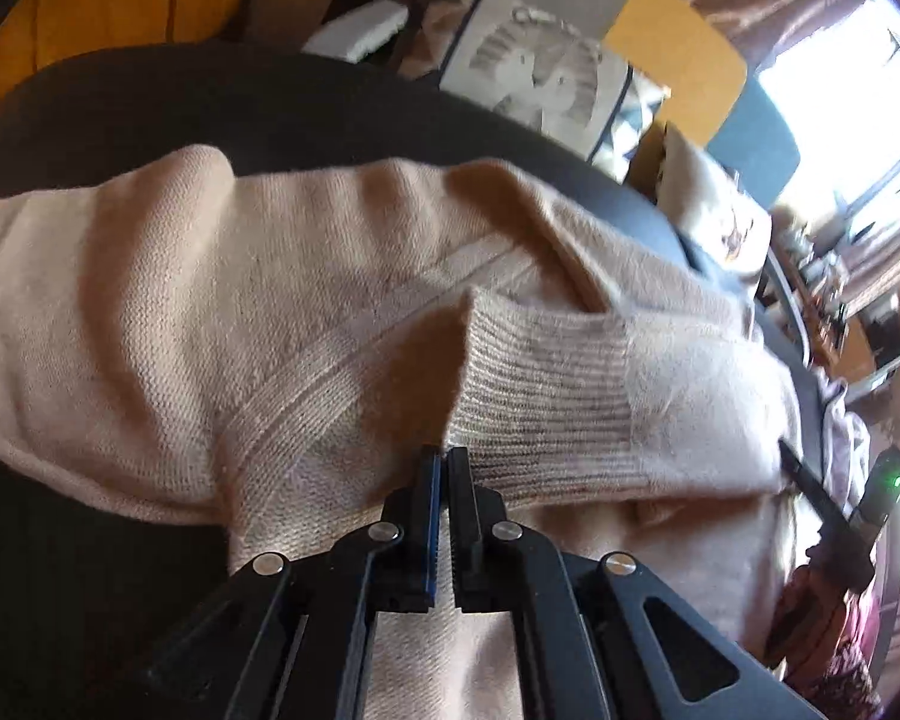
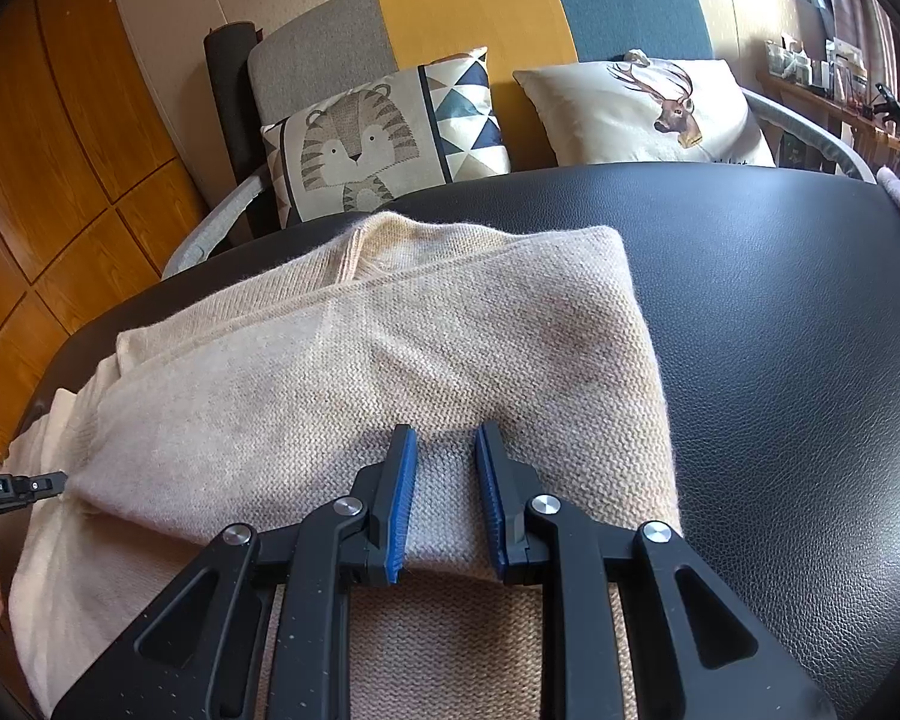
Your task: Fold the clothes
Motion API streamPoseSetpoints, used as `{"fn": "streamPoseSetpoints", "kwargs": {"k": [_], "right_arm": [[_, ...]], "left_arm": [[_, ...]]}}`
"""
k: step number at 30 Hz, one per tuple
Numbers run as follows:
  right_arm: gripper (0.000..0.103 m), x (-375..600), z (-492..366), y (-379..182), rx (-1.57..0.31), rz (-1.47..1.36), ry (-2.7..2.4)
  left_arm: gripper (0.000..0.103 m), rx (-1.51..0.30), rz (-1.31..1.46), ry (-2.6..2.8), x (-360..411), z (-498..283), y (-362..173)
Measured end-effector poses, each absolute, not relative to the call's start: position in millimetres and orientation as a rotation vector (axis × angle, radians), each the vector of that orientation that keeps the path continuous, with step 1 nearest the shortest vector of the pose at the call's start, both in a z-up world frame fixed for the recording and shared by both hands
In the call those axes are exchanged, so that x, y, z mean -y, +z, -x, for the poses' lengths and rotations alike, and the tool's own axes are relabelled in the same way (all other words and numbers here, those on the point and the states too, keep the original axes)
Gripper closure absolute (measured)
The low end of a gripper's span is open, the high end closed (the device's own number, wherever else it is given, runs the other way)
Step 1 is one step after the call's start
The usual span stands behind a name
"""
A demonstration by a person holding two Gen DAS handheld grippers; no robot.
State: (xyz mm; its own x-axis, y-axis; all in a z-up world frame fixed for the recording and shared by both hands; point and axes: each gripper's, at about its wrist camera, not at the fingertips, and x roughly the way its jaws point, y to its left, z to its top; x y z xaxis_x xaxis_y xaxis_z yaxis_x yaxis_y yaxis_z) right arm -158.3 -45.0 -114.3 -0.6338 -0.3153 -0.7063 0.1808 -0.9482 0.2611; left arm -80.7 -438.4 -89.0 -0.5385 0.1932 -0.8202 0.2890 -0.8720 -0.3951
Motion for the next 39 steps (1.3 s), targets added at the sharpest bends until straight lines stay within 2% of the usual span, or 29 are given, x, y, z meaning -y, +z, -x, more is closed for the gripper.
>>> {"fn": "streamPoseSetpoints", "kwargs": {"k": [3, 6, 11, 16, 19, 21, 25, 28, 31, 32, 33, 36, 39], "right_arm": [[0.081, 45, 159, -114, 0.241, -1.172, -2.603], [0.081, 45, 159, -114, 0.242, -1.172, -2.603], [0.081, 45, 159, -114, 0.248, -1.172, -2.601], [0.081, 44, 160, -115, 0.255, -1.172, -2.597], [0.081, 41, 161, -115, 0.276, -1.179, -2.581], [0.079, 29, 163, -112, 0.369, -1.176, -2.53], [0.079, -53, 143, -90, 0.77, -1.093, -2.531], [0.078, -88, 123, -84, 0.843, -1.108, -2.484], [0.075, -74, 116, -81, 0.649, -1.202, -2.48], [0.067, -64, 116, -81, 0.555, -1.221, -2.488], [0.065, -51, 115, -81, 0.452, -1.22, -2.506], [0.065, -25, 115, -84, 0.216, -1.229, -2.546], [0.065, -15, 116, -86, 0.128, -1.249, -2.584]], "left_arm": [[0.1, -0.806, -1.26, -2.662, 432, 66, -68], [0.098, -0.748, -1.083, -2.746, 410, 60, -43], [0.098, -0.566, -1.183, -2.835, 346, 100, -41], [0.098, -0.428, -1.359, -2.768, 308, 123, -73], [0.098, -0.386, -1.279, -2.82, 305, 119, -79], [0.098, -0.433, -1.27, -2.837, 312, 116, -80], [0.098, -0.553, -1.245, -2.864, 322, 114, -84], [0.098, -0.551, -1.23, -2.865, 321, 115, -85], [0.098, -0.503, -1.222, -2.86, 316, 115, -84], [0.097, -0.493, -1.221, -2.859, 315, 115, -83], [0.097, -0.482, -1.219, -2.858, 314, 115, -82], [0.097, -0.488, -1.214, -2.861, 315, 113, -82], [0.097, -0.512, -1.21, -2.868, 317, 112, -84]]}}
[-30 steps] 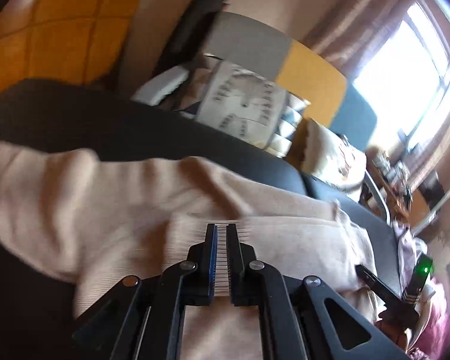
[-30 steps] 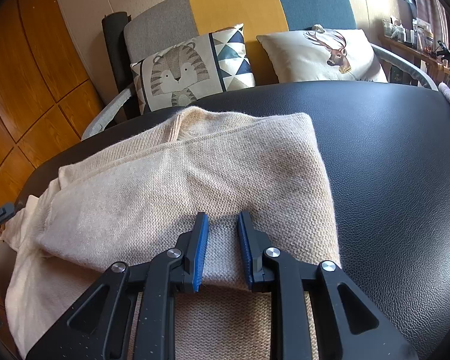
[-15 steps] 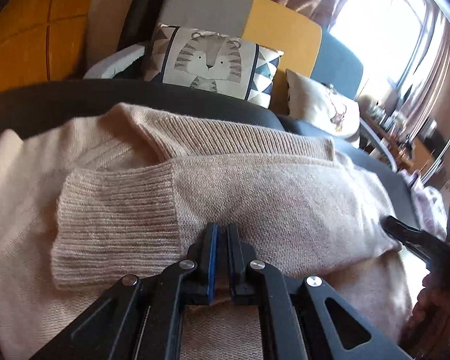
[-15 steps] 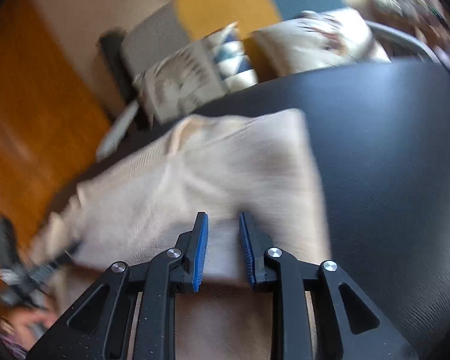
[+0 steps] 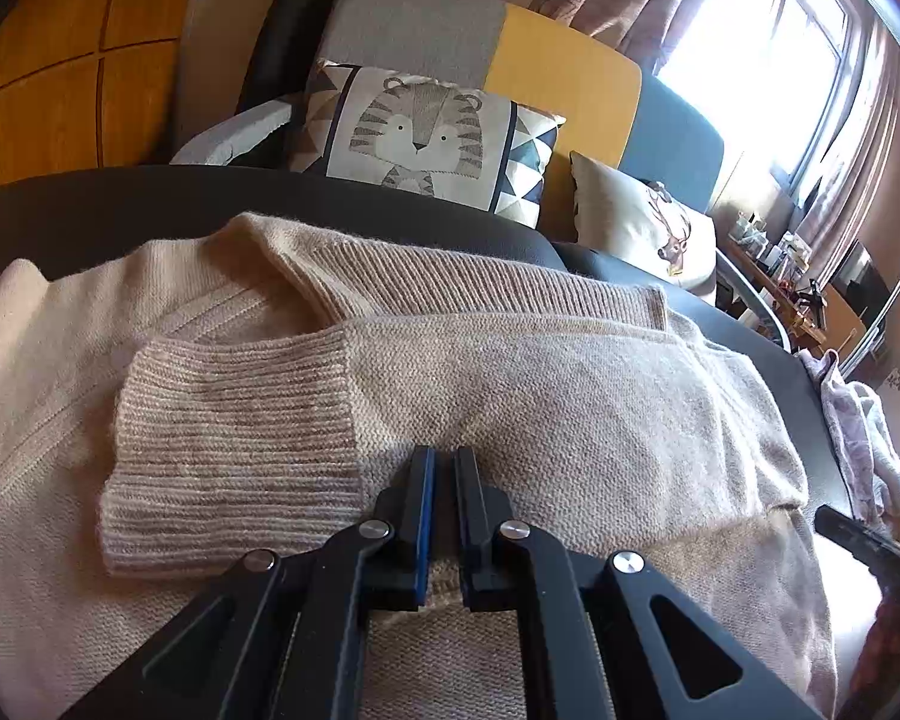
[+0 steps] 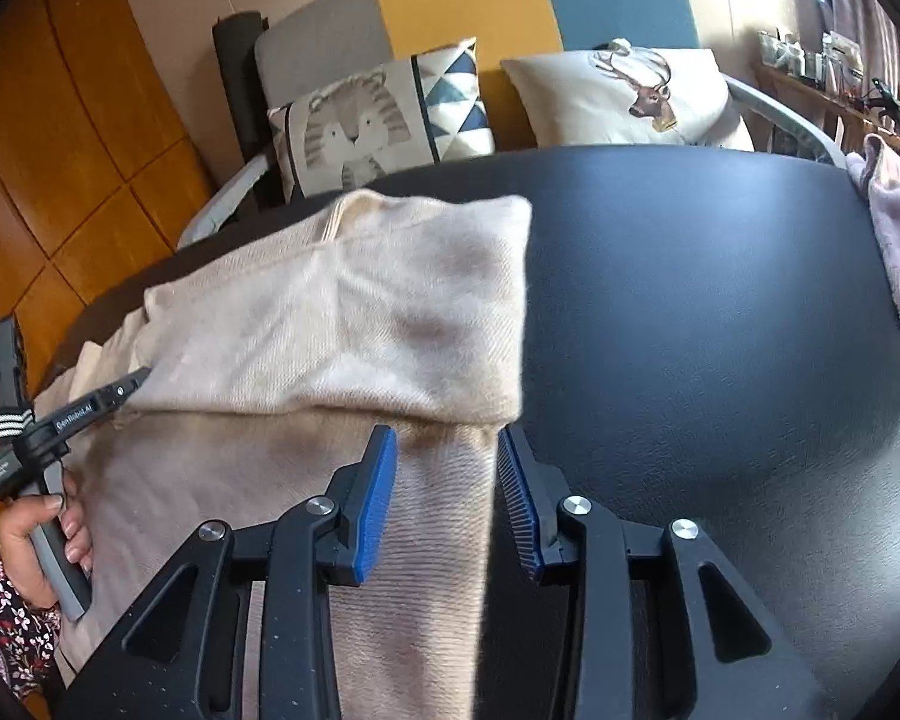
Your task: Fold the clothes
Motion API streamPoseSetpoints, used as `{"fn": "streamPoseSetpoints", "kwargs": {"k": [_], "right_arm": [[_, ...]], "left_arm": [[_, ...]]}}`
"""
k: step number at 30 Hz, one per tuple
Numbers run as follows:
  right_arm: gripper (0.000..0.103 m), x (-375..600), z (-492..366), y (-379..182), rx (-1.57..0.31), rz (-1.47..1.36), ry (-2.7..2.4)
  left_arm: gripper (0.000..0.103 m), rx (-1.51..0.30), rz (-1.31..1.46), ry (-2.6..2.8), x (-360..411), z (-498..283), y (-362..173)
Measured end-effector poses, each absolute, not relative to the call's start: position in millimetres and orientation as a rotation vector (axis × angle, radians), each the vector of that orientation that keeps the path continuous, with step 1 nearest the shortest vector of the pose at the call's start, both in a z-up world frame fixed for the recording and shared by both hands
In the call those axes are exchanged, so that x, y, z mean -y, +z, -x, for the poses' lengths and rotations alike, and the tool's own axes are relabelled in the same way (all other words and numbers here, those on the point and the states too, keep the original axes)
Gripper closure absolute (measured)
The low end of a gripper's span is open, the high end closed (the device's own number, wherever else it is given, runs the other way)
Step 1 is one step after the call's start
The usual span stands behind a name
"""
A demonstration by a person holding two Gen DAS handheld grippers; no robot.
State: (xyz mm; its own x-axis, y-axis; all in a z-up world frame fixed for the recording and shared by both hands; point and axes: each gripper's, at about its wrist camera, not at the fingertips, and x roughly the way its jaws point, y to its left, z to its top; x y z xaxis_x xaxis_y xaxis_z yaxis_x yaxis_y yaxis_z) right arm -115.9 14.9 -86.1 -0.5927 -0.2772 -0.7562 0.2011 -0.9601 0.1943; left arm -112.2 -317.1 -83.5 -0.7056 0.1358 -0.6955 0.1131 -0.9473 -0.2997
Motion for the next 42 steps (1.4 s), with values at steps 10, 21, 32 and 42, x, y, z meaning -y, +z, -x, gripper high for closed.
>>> {"fn": "streamPoseSetpoints", "kwargs": {"k": [10, 21, 32, 42], "right_arm": [[0.063, 47, 106, -92, -0.668, -1.088, -2.613], [0.075, 6, 152, -84, -0.46, -1.141, -2.77], [0.087, -14, 151, -84, -0.154, -1.241, -2.684], [0.086, -60, 150, -52, 0.353, -1.139, -2.545]], "left_arm": [[0.097, 0.536, 1.18, 2.837, 320, 110, -85], [0.097, 0.549, 1.172, 2.83, 323, 111, -87], [0.097, 0.576, 1.163, 2.818, 324, 109, -88], [0.097, 0.602, 1.154, 2.808, 327, 109, -88]]}}
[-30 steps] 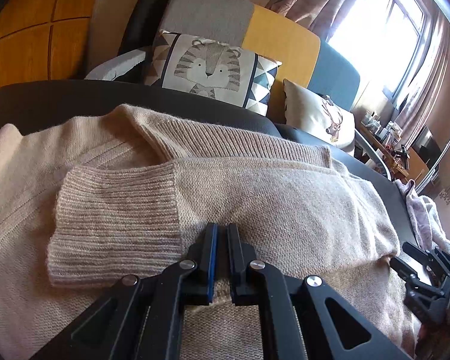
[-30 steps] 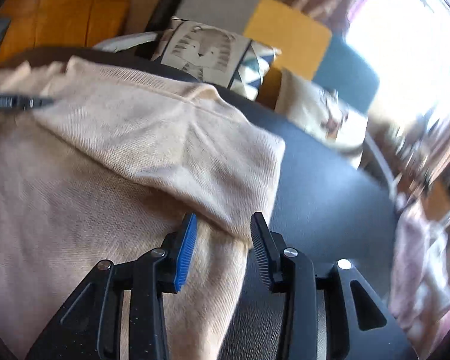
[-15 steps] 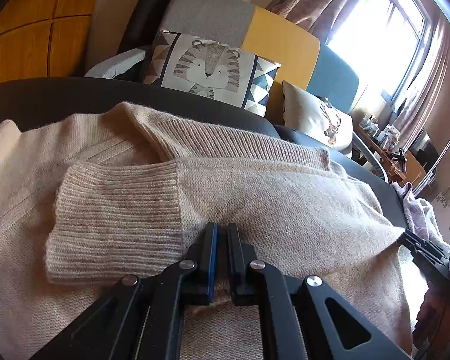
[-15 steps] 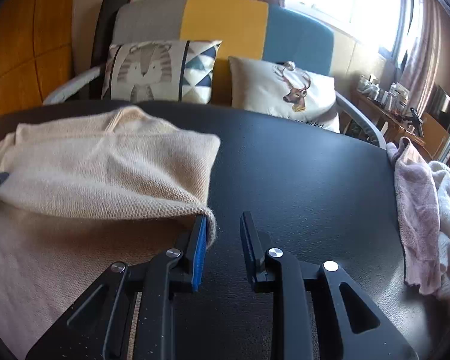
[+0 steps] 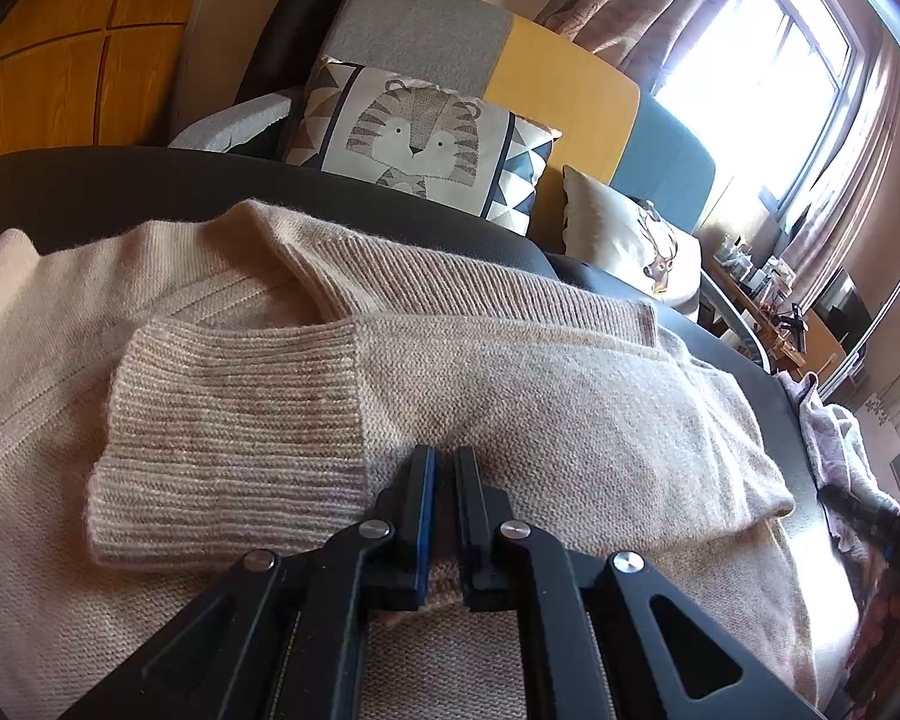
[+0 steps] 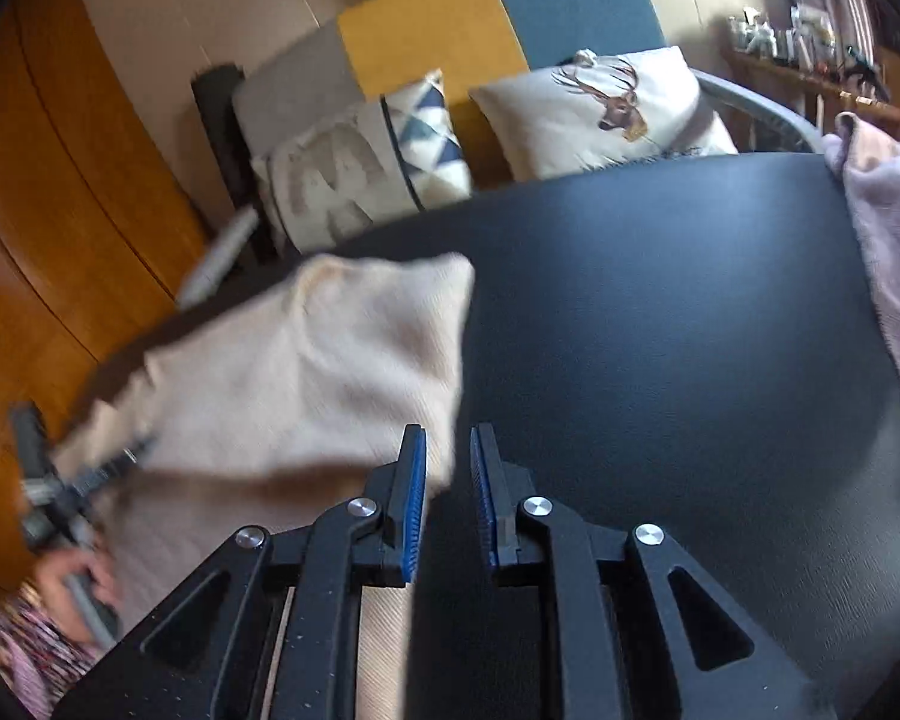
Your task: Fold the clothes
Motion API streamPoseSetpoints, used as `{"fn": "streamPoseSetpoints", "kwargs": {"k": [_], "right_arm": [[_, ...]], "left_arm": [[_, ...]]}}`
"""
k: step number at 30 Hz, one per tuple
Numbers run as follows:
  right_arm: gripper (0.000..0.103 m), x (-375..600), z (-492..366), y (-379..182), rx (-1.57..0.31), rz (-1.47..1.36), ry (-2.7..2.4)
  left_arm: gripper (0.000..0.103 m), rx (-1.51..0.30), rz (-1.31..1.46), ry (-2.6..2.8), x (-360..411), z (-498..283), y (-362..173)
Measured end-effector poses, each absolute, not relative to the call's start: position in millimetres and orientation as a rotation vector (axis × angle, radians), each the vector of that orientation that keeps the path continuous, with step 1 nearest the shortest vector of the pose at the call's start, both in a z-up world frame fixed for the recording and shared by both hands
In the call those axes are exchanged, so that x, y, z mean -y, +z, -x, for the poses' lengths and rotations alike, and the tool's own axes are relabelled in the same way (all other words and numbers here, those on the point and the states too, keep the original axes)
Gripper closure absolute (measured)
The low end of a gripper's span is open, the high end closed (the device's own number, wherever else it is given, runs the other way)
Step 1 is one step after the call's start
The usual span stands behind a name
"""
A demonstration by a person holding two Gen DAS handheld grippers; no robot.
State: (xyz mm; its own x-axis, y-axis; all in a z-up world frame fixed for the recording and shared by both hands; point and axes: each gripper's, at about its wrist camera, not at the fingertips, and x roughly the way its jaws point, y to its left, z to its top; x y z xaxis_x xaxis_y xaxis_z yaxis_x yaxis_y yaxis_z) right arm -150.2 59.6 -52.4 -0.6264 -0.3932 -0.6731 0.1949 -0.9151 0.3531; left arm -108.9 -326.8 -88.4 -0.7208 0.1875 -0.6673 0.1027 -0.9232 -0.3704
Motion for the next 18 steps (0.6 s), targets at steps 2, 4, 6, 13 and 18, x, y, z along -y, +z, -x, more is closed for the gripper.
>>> {"fn": "streamPoseSetpoints", "kwargs": {"k": [2, 4, 6, 13, 18], "right_arm": [[0.086, -42, 165, -52, 0.306, -1.118, -2.515], [0.086, -19, 183, -56, 0.238, -1.128, -2.466], [0.086, -4, 193, -65, 0.176, -1.166, -2.449], [0.092, 7, 221, -94, 0.02, -1.264, -2.491], [0.1, -30, 228, -104, 0.194, -1.279, -2.551]], "left_arm": [[0.097, 0.596, 1.156, 2.81, 326, 109, -88], [0.097, 0.596, 1.155, 2.811, 326, 109, -88], [0.097, 0.596, 1.153, 2.812, 326, 109, -88], [0.097, 0.609, 1.144, 2.808, 328, 108, -90], [0.096, 0.639, 1.134, 2.796, 331, 109, -91]]}}
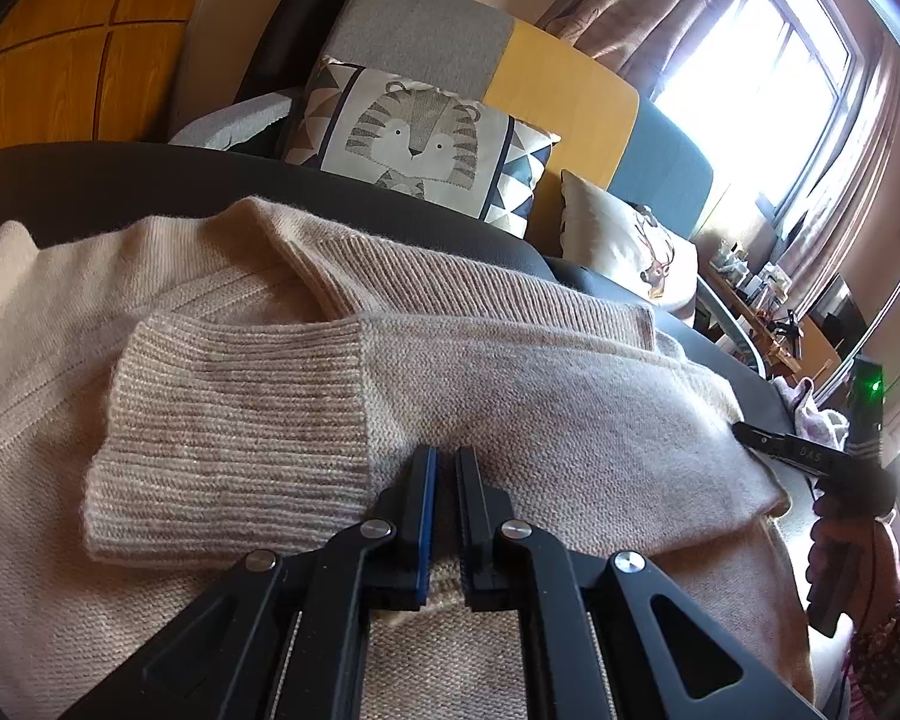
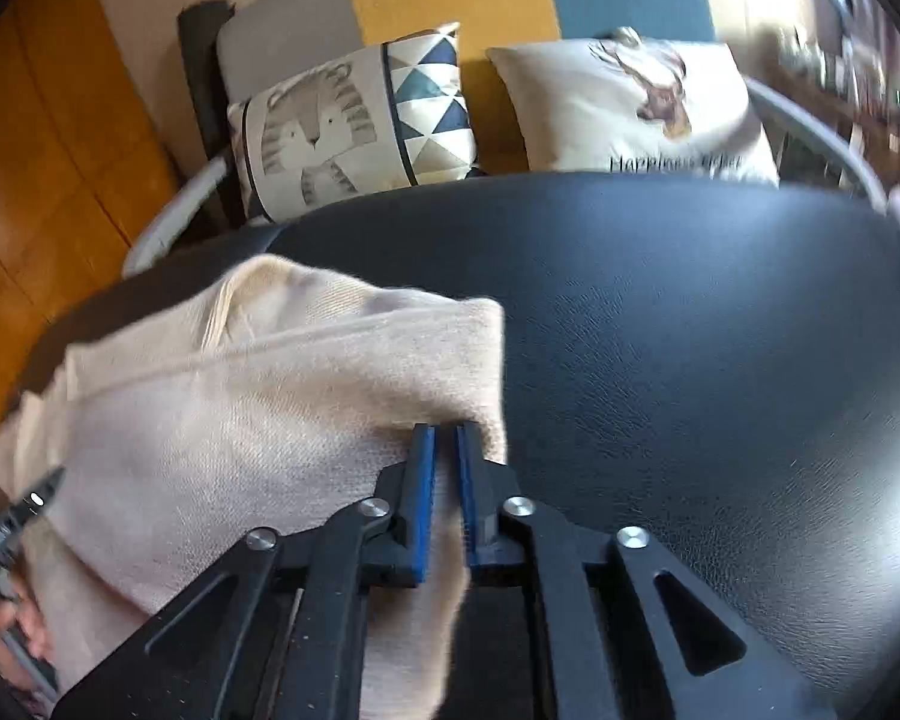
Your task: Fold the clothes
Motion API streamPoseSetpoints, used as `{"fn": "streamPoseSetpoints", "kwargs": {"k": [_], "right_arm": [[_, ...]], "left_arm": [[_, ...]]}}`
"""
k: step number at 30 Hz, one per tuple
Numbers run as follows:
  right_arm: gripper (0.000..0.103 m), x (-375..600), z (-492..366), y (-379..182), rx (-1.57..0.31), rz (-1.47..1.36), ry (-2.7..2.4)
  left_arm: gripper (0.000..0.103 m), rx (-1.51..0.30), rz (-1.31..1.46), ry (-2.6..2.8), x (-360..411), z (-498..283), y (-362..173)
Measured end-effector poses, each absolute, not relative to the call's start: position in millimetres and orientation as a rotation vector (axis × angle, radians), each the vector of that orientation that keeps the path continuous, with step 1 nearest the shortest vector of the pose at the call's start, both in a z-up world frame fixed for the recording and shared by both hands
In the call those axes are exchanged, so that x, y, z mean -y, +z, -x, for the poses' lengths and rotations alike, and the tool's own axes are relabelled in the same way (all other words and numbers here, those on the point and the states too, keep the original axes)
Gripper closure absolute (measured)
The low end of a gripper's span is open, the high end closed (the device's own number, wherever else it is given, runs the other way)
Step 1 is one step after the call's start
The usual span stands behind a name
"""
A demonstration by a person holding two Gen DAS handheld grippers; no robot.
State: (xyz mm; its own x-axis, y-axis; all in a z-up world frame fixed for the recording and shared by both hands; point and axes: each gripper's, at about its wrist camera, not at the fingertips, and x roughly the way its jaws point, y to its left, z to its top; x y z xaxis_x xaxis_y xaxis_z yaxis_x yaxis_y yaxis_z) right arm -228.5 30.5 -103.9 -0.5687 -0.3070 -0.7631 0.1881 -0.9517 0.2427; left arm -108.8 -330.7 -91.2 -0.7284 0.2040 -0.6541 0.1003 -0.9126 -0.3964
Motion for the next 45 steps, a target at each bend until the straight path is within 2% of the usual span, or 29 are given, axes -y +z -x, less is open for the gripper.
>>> {"fn": "streamPoseSetpoints", "kwargs": {"k": [2, 3, 5, 6, 11, 13, 14, 18, 21, 22, 25, 33, 35, 37, 39, 45], "right_arm": [[0.099, -34, 225, -99, 0.192, -1.283, -2.578], [0.092, -36, 223, -96, 0.19, -1.285, -2.592], [0.092, -47, 209, -88, 0.378, -1.208, -2.548], [0.092, -47, 200, -86, 0.404, -1.19, -2.519], [0.092, -17, 169, -92, 0.311, -1.2, -2.409], [0.092, -21, 168, -105, 0.328, -1.236, -2.405], [0.098, -24, 168, -111, 0.339, -1.255, -2.404], [0.103, -47, 162, -120, 0.438, -1.251, -2.425], [0.102, -55, 164, -119, 0.485, -1.275, -2.412], [0.098, -57, 165, -114, 0.528, -1.263, -2.412], [0.096, -57, 177, -96, 0.615, -1.16, -2.407], [0.096, -4, 248, -103, 0.275, -1.303, -2.474], [0.099, -12, 256, -109, 0.228, -1.304, -2.536], [0.1, -21, 261, -109, 0.214, -1.305, -2.596], [0.089, -29, 258, -104, 0.268, -1.31, -2.614], [0.088, -8, 213, -85, 0.336, -1.209, -2.452]], "left_arm": [[0.096, 0.646, 1.133, 2.793, 331, 109, -92], [0.096, 0.647, 1.133, 2.794, 332, 109, -92], [0.096, 0.647, 1.132, 2.795, 331, 109, -91], [0.096, 0.649, 1.131, 2.794, 331, 109, -91], [0.096, 0.655, 1.131, 2.791, 332, 109, -90], [0.096, 0.657, 1.132, 2.789, 333, 109, -90], [0.096, 0.659, 1.132, 2.788, 333, 109, -90], [0.096, 0.657, 1.132, 2.788, 335, 110, -91], [0.096, 0.649, 1.133, 2.793, 334, 109, -90], [0.096, 0.646, 1.133, 2.795, 334, 109, -90], [0.096, 0.641, 1.134, 2.798, 333, 109, -91], [0.096, 0.667, 1.125, 2.787, 337, 108, -93], [0.096, 0.675, 1.121, 2.783, 337, 108, -93], [0.096, 0.684, 1.116, 2.778, 338, 108, -94], [0.096, 0.696, 1.112, 2.773, 339, 108, -94], [0.096, 0.721, 1.105, 2.762, 341, 109, -95]]}}
